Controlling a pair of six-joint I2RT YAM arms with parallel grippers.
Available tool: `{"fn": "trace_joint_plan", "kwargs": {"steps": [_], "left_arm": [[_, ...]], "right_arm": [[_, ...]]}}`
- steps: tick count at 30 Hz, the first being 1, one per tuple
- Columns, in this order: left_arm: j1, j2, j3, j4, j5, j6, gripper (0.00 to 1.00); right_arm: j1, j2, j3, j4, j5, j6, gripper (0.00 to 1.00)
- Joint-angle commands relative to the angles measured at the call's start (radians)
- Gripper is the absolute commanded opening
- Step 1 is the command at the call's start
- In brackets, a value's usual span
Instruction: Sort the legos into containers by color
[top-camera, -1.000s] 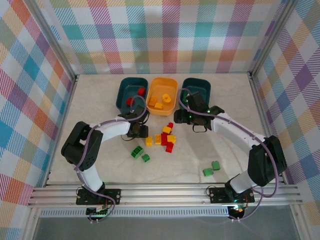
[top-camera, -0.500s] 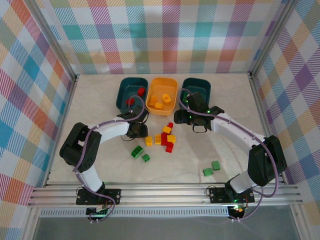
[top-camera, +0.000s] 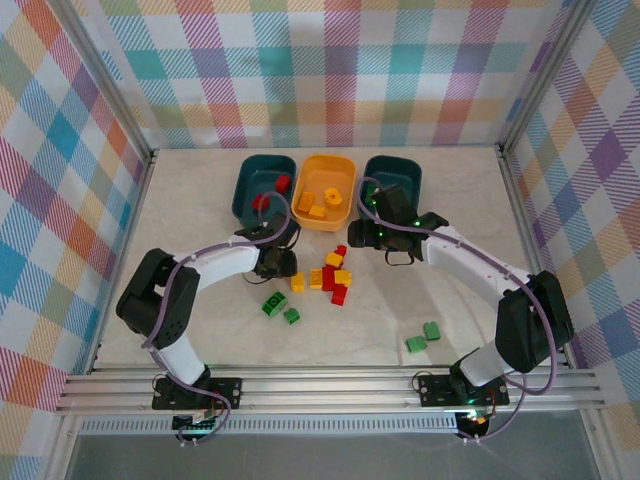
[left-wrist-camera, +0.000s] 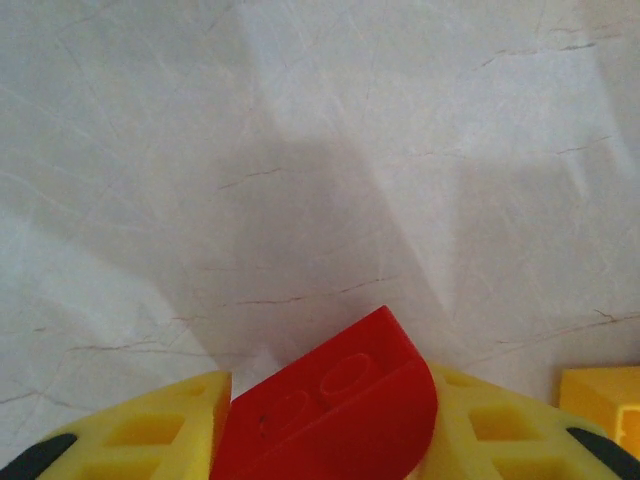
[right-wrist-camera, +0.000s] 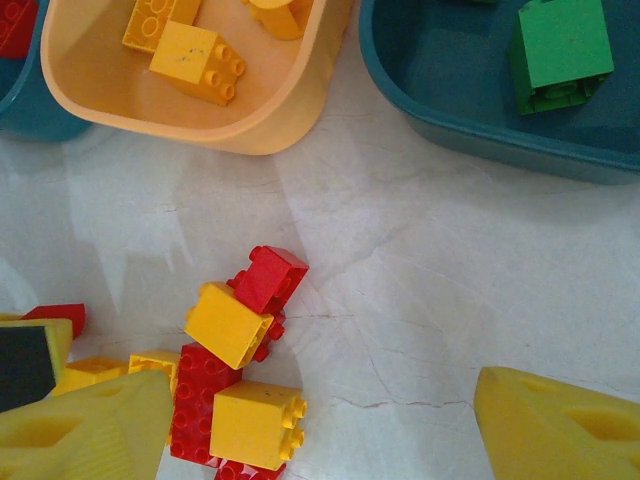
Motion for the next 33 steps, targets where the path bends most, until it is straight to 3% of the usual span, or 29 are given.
{"fn": "trace_joint_plan", "kwargs": {"steps": [1,9,14,23,31,33], "left_arm": [[-0.004,-0.041,0.047,-0.048,-0.032,-0.003,0.38],[0.014,-0.007,0.170,-0.099,-0.069,0.018,0.38],[0.099,0.063,0.342,-0.158,-0.062,0.038,0.38],[0.294,0.355,0.700,-0.223,0.031,0.039,0.39],[0.331,0.625,1.081,-0.372,0.076,0.101,0.43],[0.335,0.667,1.153,-0.407,0.092,0.105,0.51]], "right_arm": [[-0.004,-0.026,-0.017,0.001,-0.010,0.016,0.79],[-0.005,-0.038,-0.021,-0.007,-0.003,0.011,0.79],[-0.005,-0.061,-0.023,-0.021,0.011,-0.002,0.80],[-0.006,-0.095,-0.062,-0.019,-0.027,0.016,0.80],[-0.009,-0.162,-0.076,-0.086,0.007,-0.004,0.83],[-0.010,-0.183,-0.083,-0.118,0.014,-0.005,0.85]]}}
